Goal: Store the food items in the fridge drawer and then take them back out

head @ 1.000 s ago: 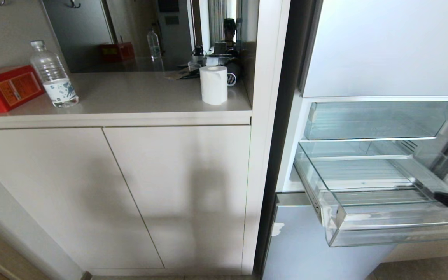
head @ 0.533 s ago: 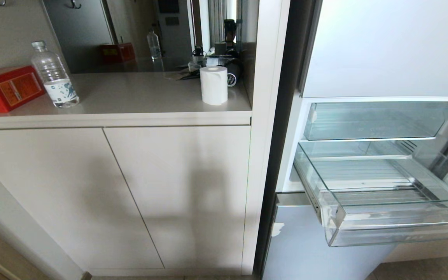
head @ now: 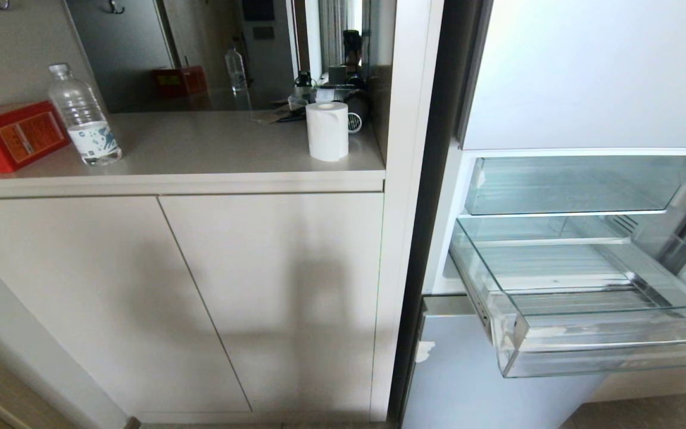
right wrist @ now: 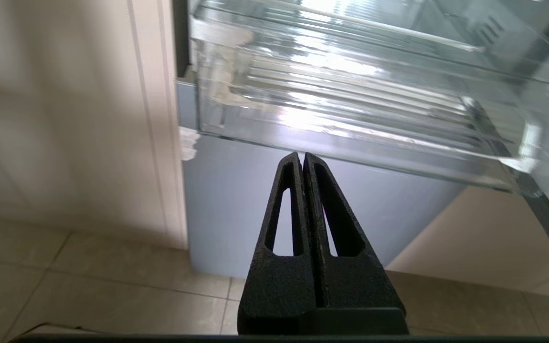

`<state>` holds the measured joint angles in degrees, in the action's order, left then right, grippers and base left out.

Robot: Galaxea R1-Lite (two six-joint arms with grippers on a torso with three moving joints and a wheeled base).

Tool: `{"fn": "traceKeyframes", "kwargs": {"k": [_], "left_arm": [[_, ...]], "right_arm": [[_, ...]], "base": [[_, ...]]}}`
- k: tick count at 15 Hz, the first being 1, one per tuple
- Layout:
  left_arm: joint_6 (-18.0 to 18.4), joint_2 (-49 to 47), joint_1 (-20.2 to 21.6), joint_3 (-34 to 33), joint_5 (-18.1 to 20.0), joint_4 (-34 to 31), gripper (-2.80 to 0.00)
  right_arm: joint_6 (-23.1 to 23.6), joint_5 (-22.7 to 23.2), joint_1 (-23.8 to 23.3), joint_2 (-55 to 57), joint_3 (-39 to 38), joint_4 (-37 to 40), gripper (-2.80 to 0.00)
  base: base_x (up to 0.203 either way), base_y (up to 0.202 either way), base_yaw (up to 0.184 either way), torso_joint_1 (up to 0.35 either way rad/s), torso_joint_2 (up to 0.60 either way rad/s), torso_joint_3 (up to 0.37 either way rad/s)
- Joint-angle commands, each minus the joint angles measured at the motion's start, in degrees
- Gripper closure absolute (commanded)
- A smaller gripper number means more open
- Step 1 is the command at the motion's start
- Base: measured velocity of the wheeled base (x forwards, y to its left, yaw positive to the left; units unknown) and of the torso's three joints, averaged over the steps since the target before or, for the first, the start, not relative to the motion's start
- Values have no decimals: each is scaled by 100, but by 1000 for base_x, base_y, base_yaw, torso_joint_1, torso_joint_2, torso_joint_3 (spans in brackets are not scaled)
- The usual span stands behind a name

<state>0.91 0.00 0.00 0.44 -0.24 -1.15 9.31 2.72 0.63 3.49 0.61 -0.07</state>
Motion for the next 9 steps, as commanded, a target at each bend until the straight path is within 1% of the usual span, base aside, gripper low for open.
{"fn": "traceKeyframes", "kwargs": {"k": [1, 9], "left_arm": [[-3, -9, 0, 0, -2, 0, 0], [-3, -9, 0, 0, -2, 0, 0]], "right_arm": [[-17, -43, -45, -358, -69, 33, 0], [-105, -54, -45, -358, -69, 33, 0]], "base": [[0, 0, 0, 0, 0, 0], [0, 0, 0, 0, 0, 0]]}}
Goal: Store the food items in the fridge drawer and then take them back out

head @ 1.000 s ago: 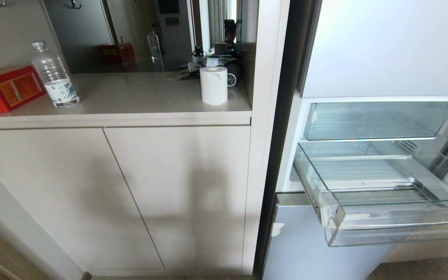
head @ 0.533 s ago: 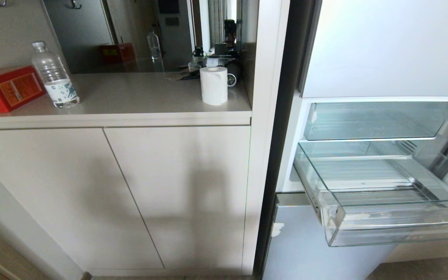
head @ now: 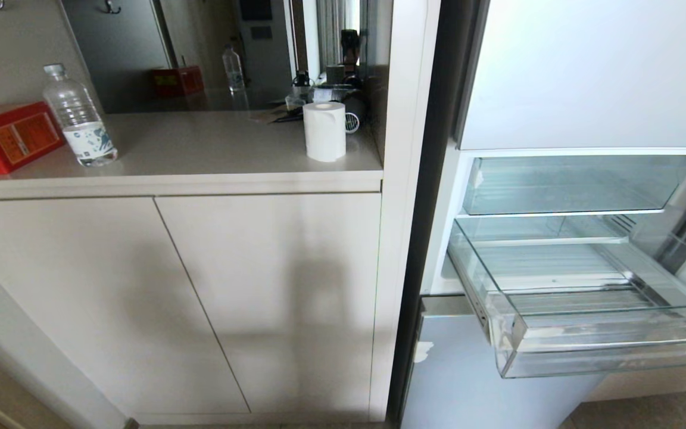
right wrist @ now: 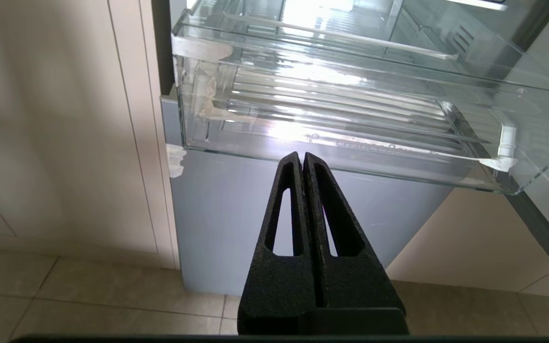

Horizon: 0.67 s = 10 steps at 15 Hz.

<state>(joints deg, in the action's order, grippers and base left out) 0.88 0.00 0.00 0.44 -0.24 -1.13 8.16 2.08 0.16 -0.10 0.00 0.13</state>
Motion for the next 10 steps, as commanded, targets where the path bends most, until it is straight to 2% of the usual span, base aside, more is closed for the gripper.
{"fn": "traceKeyframes", "kwargs": {"k": [1, 10], "left_arm": [[0, -9, 0, 0, -2, -2, 0], [0, -9, 0, 0, -2, -2, 0]], "right_arm": [[11, 2, 2, 1, -9, 22, 0], [-16, 2, 2, 1, -9, 13, 0]], "base": [[7, 7, -67, 7, 6, 7], [0, 8, -169, 1, 2, 4]]}}
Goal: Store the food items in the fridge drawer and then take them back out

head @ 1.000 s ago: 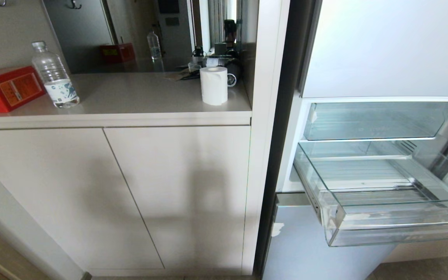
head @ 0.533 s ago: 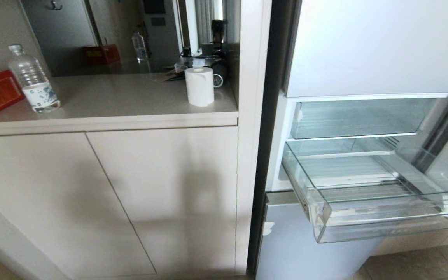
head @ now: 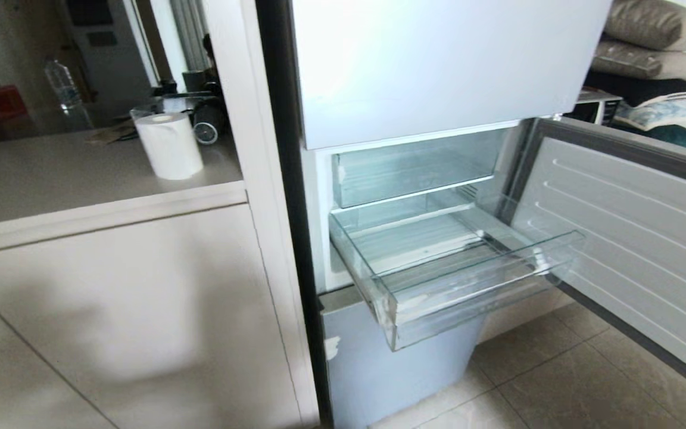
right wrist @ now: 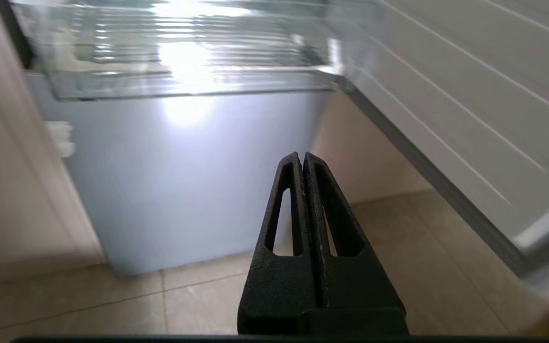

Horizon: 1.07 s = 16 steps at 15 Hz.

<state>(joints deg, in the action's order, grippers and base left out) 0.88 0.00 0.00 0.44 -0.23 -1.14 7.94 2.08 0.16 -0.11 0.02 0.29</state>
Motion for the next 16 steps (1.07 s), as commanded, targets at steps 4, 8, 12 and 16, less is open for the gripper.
{"fn": "traceKeyframes", "kwargs": {"k": [4, 8, 12, 16], "left_arm": [[0, -9, 0, 0, -3, -1, 0], [0, -9, 0, 0, -3, -1, 0], [0, -9, 0, 0, -3, -1, 0], [0, -9, 0, 0, -3, -1, 0]], "right_arm": [[8, -12, -7, 87, 9, -10, 0], [-724, -404, -172, 1230, 1385, 205, 0], [-1555, -535, -2734, 3079, 2369, 295, 0], [-1786, 302, -5821, 4698, 2518, -492, 0]], "base": [[-1, 5, -95, 3, 4, 2], [0, 0, 0, 0, 0, 0], [0, 0, 0, 0, 0, 0], [0, 0, 0, 0, 0, 0]]}}
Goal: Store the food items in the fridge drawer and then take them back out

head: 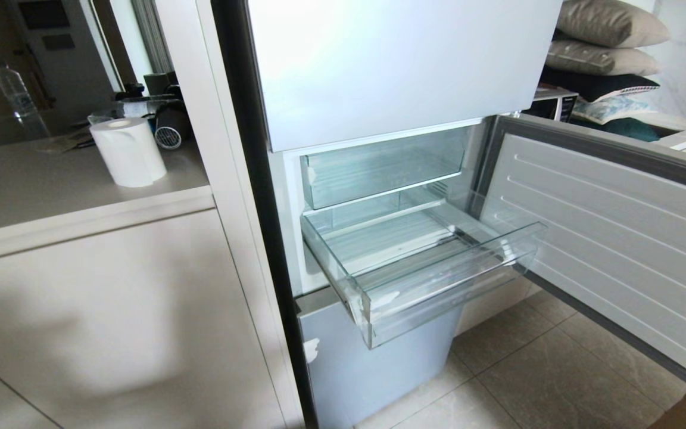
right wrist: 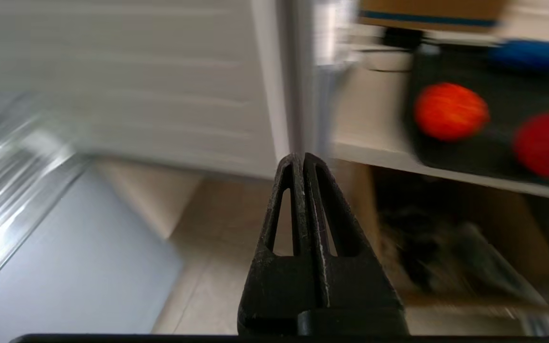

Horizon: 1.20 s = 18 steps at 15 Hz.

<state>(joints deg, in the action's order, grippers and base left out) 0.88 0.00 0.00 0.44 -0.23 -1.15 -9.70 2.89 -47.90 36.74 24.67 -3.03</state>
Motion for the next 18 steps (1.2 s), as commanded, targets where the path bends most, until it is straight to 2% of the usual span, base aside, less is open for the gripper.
{"fn": "traceKeyframes", "kwargs": {"k": [1, 3, 4, 10, 15, 18], "left_arm": [[0, -9, 0, 0, -3, 0, 0], [0, -9, 0, 0, -3, 0, 0], [0, -9, 0, 0, -3, 0, 0], [0, -9, 0, 0, -3, 0, 0], [0, -9, 0, 0, -3, 0, 0], [0, -9, 0, 0, -3, 0, 0]], "right_arm": [[-46, 395, -1468, 1440, 74, -328, 0], [-81, 598, -2078, 2207, -3, -971, 0], [-84, 639, -2293, 2478, -87, -1322, -280], [-64, 694, -3372, 4257, -170, -2780, -280], [264, 731, -3640, 5767, 144, -3633, -280], [800, 739, -3769, 6442, 503, -3719, -280]], "base": [[0, 0, 0, 0, 0, 0], [0, 0, 0, 0, 0, 0], [0, 0, 0, 0, 0, 0], [0, 0, 0, 0, 0, 0], [0, 0, 0, 0, 0, 0], [0, 0, 0, 0, 0, 0]]}}
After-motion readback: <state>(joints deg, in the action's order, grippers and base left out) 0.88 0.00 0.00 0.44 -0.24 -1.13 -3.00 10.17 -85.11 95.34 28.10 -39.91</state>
